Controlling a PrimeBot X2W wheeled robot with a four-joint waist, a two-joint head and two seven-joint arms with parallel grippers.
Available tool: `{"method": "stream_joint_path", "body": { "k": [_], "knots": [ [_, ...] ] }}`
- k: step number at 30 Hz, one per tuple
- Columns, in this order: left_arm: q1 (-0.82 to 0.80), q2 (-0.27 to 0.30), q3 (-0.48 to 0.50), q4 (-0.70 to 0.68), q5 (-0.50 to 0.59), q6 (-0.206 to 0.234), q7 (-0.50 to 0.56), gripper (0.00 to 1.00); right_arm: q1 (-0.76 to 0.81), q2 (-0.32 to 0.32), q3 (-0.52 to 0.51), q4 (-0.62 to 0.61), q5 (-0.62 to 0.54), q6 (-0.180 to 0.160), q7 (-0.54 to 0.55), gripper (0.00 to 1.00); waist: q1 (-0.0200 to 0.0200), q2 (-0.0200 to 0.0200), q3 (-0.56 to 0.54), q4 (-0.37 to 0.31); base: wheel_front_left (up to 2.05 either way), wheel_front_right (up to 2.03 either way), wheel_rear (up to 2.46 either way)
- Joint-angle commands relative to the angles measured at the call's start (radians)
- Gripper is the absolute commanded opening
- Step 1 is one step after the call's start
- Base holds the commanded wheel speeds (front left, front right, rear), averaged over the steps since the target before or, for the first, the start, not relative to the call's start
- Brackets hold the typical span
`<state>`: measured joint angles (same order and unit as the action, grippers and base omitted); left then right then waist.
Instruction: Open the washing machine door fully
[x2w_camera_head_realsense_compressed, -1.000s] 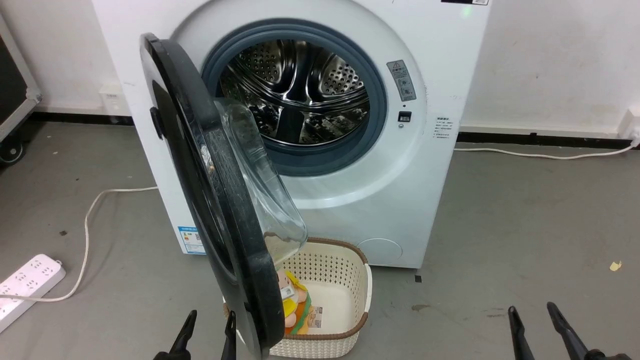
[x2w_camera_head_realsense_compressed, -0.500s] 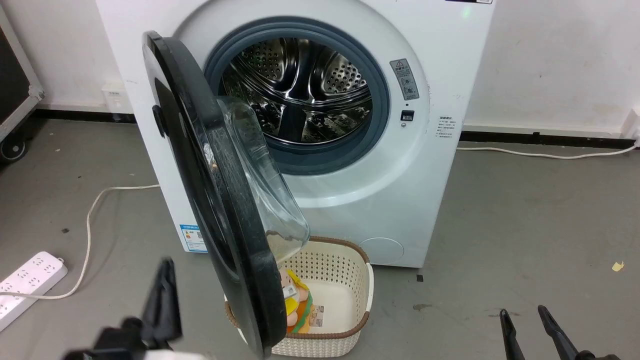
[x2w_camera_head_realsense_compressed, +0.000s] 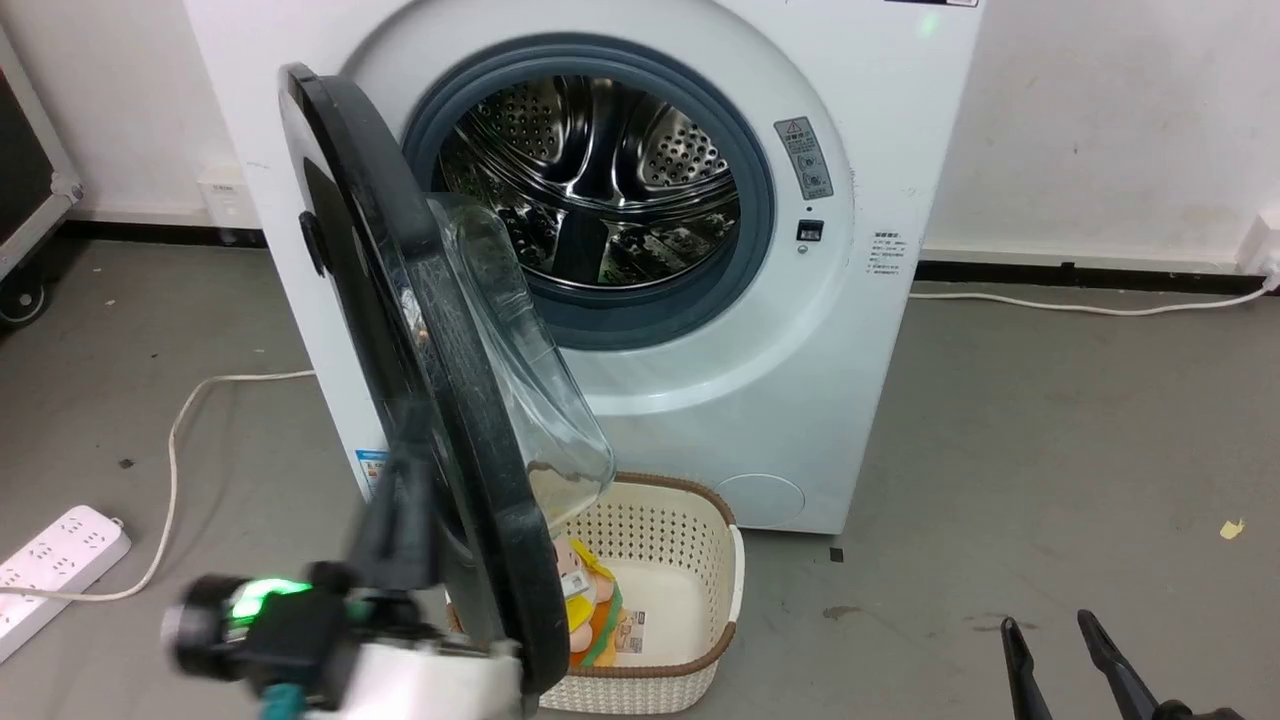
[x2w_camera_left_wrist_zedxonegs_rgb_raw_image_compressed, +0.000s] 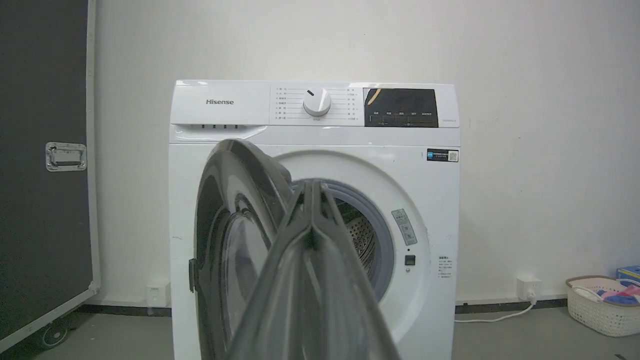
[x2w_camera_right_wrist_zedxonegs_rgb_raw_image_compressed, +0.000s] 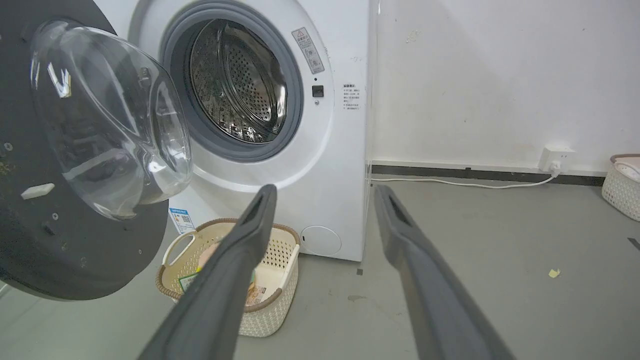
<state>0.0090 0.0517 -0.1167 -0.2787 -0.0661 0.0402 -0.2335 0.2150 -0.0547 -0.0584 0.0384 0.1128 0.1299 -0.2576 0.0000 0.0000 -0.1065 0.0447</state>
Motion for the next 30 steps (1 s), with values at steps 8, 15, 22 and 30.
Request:
{"method": "stream_joint_path", "body": {
  "k": [8, 15, 22, 30],
  "knots": [
    [-0.003, -0.001, -0.209, 0.063, -0.045, -0.025, 0.112, 0.0, -0.018, 0.004, 0.002, -0.002, 0.007, 0.001, -0.004, 1.0, 0.0, 0.0, 0.02, -0.01, 0.0, 0.0, 0.0],
    [-0.023, -0.001, -0.264, 0.263, -0.089, -0.013, 0.161, 0.0, -0.025, 0.004, 0.006, 0.005, 0.012, 0.001, -0.004, 1.0, 0.0, 0.0, 0.043, -0.023, 0.0, 0.0, 0.0],
    [-0.052, -0.001, -0.237, 0.409, -0.104, 0.029, 0.14, 0.0, -0.023, 0.004, 0.005, 0.011, 0.019, 0.001, -0.004, 1.0, 0.0, 0.0, 0.051, -0.014, 0.0, 0.0, 0.0],
    [-0.052, 0.009, -0.228, 0.448, -0.117, 0.036, 0.122, 0.0, -0.016, 0.005, 0.006, 0.019, 0.026, 0.001, -0.004, 1.0, 0.0, 0.0, 0.035, 0.067, 0.0, 0.0, 0.0]
  ]
}}
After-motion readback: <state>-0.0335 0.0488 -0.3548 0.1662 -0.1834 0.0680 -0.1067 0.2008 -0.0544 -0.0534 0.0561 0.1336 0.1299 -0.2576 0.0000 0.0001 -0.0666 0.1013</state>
